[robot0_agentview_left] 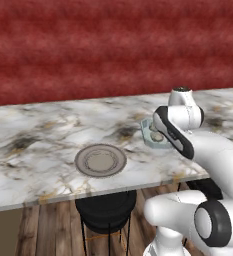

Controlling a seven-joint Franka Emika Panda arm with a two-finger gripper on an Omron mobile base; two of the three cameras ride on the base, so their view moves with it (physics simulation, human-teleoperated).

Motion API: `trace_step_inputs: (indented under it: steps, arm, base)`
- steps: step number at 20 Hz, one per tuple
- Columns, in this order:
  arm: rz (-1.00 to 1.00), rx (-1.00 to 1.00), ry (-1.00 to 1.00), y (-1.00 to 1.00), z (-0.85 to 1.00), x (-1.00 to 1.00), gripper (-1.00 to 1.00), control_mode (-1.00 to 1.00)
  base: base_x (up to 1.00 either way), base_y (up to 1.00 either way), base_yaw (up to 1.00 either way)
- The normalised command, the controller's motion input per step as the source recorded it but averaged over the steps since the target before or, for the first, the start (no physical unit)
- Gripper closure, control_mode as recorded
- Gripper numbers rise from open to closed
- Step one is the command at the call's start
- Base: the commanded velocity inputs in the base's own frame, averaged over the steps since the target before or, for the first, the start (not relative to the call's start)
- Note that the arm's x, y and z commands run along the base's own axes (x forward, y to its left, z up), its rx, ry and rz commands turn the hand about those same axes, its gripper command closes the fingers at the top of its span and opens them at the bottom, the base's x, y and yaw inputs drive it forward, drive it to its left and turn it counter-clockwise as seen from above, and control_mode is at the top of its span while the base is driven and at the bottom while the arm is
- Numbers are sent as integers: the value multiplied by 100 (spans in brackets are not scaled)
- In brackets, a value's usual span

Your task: Place two dumplings into each of the tupperware containers and then place the containers in the fridge.

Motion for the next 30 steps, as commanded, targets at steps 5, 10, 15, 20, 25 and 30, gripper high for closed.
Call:
trace_step_inputs:
  steps: [5, 10, 15, 20, 25, 30]
  arm:
    - [9, -6, 4, 11, 10, -40, 100, -100]
    - [-5, 2, -4, 34, 2, -10, 100, -100]
    - [0, 9, 0, -5, 19, -16, 100, -100]
    - [0, 1, -3, -5, 11, -39, 100, -100]
    - [0, 0, -11, 9, 0, -24, 100, -100]
    - [-2, 0, -2, 5, 3, 0, 100, -100]
  base:
    - [0, 0, 0]
    - [0, 0, 0]
    - [0, 0, 0]
    - [0, 0, 0]
    - [0, 0, 0]
    - [0, 0, 0]
